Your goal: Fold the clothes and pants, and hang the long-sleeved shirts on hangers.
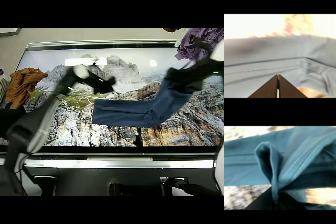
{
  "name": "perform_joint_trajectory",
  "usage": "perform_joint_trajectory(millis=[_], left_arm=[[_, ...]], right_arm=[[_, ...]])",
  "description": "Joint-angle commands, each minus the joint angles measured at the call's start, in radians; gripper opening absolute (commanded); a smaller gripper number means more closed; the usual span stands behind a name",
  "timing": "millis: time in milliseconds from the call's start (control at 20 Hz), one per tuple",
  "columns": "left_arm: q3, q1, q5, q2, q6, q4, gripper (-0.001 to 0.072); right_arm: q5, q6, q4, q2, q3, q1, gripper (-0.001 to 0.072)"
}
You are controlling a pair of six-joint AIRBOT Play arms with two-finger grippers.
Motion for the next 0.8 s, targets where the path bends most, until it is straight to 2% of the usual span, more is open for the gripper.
perform_joint_trajectory(millis=[0, 300, 500, 750], left_arm=[[0.0, 0.187, -0.227, 0.158, 0.087, 0.136, 0.0017], [0.0, 0.444, -0.296, 0.292, 0.133, 0.135, 0.0018], [-0.002, 0.518, -0.296, 0.306, 0.151, 0.135, 0.0018], [-0.023, 0.523, -0.296, 0.305, 0.177, 0.135, 0.0018]], right_arm=[[-0.076, 0.163, -0.012, -0.06, 0.001, 0.204, 0.0028], [-0.267, 0.34, 0.001, -0.237, 0.001, 0.444, 0.0027], [-0.363, 0.372, 0.063, -0.329, 0.001, 0.486, 0.0027], [-0.419, 0.371, 0.116, -0.369, 0.001, 0.486, 0.0029]])
